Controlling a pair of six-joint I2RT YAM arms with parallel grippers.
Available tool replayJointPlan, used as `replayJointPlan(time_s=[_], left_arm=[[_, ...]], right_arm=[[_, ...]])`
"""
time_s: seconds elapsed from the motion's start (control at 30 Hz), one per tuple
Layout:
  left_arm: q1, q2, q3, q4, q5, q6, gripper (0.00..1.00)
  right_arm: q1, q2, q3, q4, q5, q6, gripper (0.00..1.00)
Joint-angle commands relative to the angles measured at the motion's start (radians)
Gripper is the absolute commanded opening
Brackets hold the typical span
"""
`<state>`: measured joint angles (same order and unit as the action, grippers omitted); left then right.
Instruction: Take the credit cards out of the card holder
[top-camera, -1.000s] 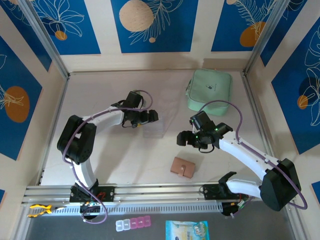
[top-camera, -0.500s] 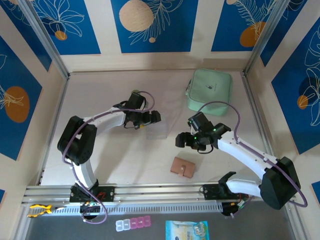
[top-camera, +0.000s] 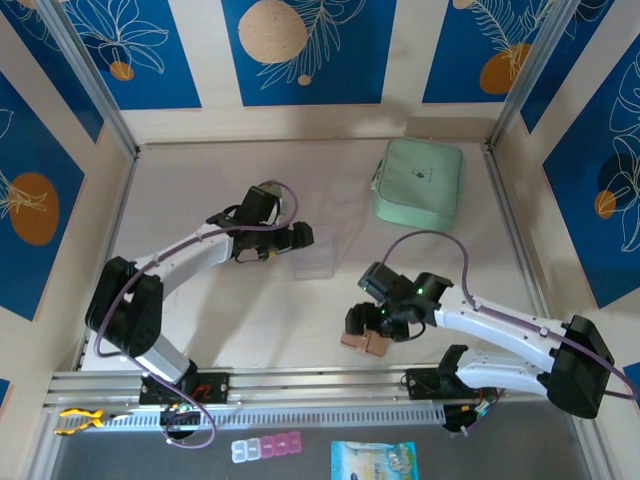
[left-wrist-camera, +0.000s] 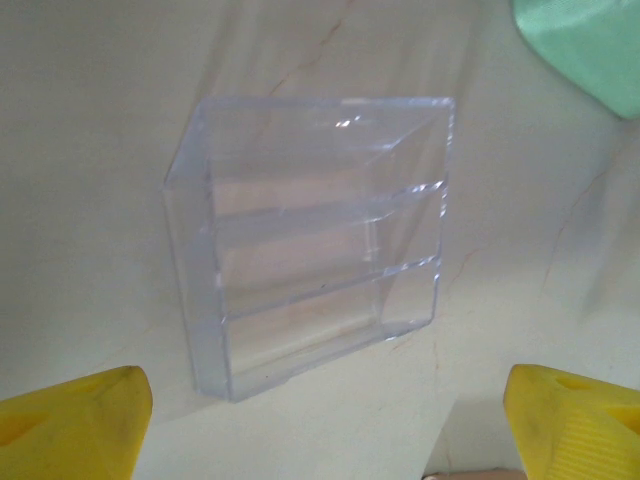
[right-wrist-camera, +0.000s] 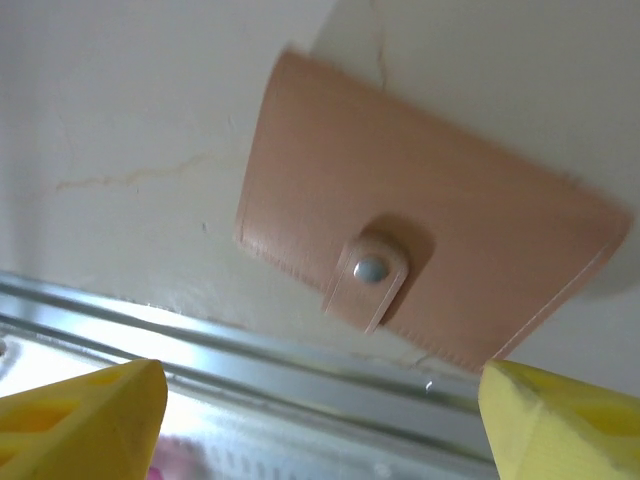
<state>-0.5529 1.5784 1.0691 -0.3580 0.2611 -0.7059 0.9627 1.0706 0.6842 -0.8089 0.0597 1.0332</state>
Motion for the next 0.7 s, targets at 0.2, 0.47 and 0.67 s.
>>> replayJointPlan(time_s=[0.2,0.47,0.67], left_arm=[[-0.01,-0.04,-0.074,0.007,-0.01,-0.001,0.91],[-0.01,-0.026,-0.079,0.02,0.0,0.0,0.92],[-0.01,-0.02,-0.07,0.009,-0.002,0.011,0.92]], right_arm=[[0.169,0.051,-0.117,0.194,-0.065,0.274,0.97],[0.091,0.07,-0.134,0.204,-0.054,0.264,0.99],[-0.046,0.042,-0.128,0.182,-0.058,0.193,1.0]])
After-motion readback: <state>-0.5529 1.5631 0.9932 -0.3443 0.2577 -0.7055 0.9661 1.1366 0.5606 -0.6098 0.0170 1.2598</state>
